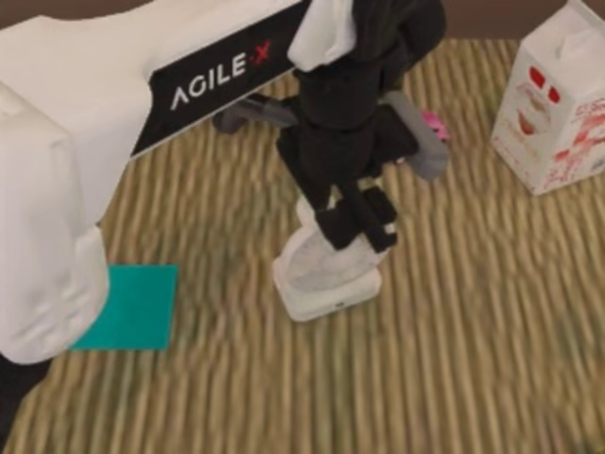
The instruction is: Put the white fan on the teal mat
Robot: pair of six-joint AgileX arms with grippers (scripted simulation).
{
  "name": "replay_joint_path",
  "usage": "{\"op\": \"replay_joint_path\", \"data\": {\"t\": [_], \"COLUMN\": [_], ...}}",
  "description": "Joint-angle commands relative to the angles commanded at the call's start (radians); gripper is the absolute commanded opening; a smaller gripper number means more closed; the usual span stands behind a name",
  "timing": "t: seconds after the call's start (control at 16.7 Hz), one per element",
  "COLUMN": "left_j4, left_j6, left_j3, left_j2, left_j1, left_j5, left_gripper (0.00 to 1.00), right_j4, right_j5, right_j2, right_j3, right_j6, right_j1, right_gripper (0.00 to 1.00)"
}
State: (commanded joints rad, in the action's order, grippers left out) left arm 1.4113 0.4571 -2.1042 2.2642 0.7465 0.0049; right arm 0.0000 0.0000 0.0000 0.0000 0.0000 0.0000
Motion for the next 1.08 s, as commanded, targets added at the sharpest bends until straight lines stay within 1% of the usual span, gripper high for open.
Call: {"op": "replay_joint_path", "data": {"t": [0.06,0.12,0.72,1.08], "left_j4": [0.0,0.0,0.017,0.191], "left_j6": [0.0,0.0,0.002,0.001], "left_j3": [0.0,0.0,-0.018,-0.25], "left_j2": [0.0,0.0,0.003,0.051], "left_j1": [0.0,0.0,-0.002,-0.015], "left_j5": [0.0,0.0,0.0,0.0], "left_gripper": [0.02,0.0,0.0,0.0], "right_j4": [0.0,0.0,0.0,0.0], "right_j5": [0.0,0.0,0.0,0.0], "right_j2": [0.0,0.0,0.0,0.0], "right_j3": [0.0,0.0,0.0,0.0], "right_j6": [0.0,0.0,0.0,0.0], "right_j1": [0.0,0.0,0.0,0.0], "right_gripper": [1.0,1.0,1.0,1.0]}}
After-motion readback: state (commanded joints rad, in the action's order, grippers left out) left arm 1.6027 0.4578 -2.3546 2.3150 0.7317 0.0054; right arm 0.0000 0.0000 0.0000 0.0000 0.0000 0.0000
